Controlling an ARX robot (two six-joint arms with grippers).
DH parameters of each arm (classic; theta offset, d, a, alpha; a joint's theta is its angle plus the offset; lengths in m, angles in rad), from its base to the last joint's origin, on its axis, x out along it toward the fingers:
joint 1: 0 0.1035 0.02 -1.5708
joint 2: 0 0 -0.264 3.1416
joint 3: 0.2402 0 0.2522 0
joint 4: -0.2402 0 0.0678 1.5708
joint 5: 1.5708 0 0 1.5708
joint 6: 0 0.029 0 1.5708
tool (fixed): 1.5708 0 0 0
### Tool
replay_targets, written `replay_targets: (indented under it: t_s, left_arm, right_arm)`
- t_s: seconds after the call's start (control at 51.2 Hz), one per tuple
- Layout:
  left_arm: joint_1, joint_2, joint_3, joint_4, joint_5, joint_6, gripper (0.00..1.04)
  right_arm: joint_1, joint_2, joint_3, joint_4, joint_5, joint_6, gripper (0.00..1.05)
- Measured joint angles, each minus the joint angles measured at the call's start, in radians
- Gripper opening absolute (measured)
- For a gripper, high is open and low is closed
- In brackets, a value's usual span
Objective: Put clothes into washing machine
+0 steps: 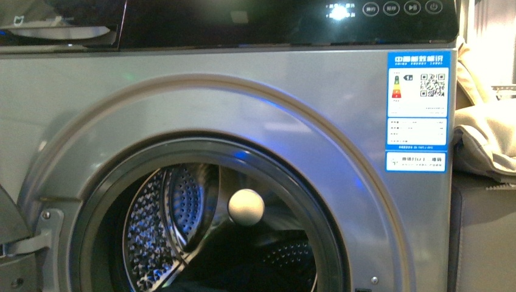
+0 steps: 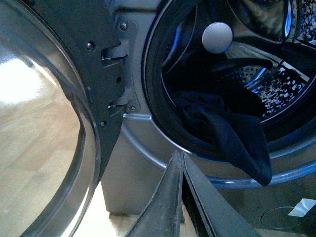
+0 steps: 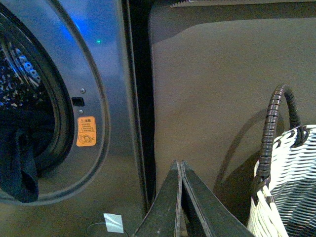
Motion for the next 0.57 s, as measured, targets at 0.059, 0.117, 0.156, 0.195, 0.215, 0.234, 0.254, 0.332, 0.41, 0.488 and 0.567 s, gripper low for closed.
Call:
replay_targets:
  t_s: [0.059, 0.117, 0.156, 0.195, 0.215, 0.234, 0.254, 0.332, 0.41, 0.488, 0.567]
  left_arm:
    - [0.000, 0.000, 0.000, 0.000, 0.000, 0.000, 0.04]
    - [0.000, 0.000, 0.000, 0.000, 0.000, -0.001, 0.09]
    - [0.000, 0.000, 0.000, 0.000, 0.000, -0.001, 0.18]
    - [0.000, 0.000, 0.000, 0.000, 0.000, -0.001, 0.24]
    - [0.000, 0.000, 0.000, 0.000, 0.000, -0.001, 0.27]
    - [0.000, 0.000, 0.000, 0.000, 0.000, -0.001, 0.31]
    - [0.000, 0.000, 0.000, 0.000, 0.000, -0.001, 0.33]
    - [0.000, 0.000, 0.000, 0.000, 0.000, -0.001, 0.49]
    - [0.000, 0.000, 0.000, 0.000, 0.000, -0.001, 0.64]
    - [0.000, 0.000, 0.000, 0.000, 0.000, -0.001, 0.76]
    - [0.000, 0.000, 0.000, 0.000, 0.000, -0.001, 0.90]
  right_arm:
    - [0.000, 0.000, 0.000, 0.000, 0.000, -0.001, 0.09]
    - [0.000, 0.000, 0.000, 0.000, 0.000, -0.001, 0.19]
    - [0.000, 0.000, 0.000, 0.000, 0.000, -0.001, 0.26]
    - [0.000, 0.000, 0.000, 0.000, 0.000, -0.001, 0.31]
    - [0.000, 0.000, 0.000, 0.000, 0.000, -0.001, 0.35]
    - [0.000, 0.000, 0.000, 0.000, 0.000, -0.001, 0.38]
    - [0.000, 0.000, 0.000, 0.000, 0.000, -0.001, 0.42]
    - [0.000, 0.000, 0.000, 0.000, 0.000, -0.001, 0.58]
    - [0.000, 0.000, 0.000, 0.000, 0.000, -0.001, 0.70]
    - [0.000, 0.000, 0.000, 0.000, 0.000, -0.001, 0.84]
    - [0.000, 0.000, 0.000, 0.000, 0.000, -0.001, 0.96]
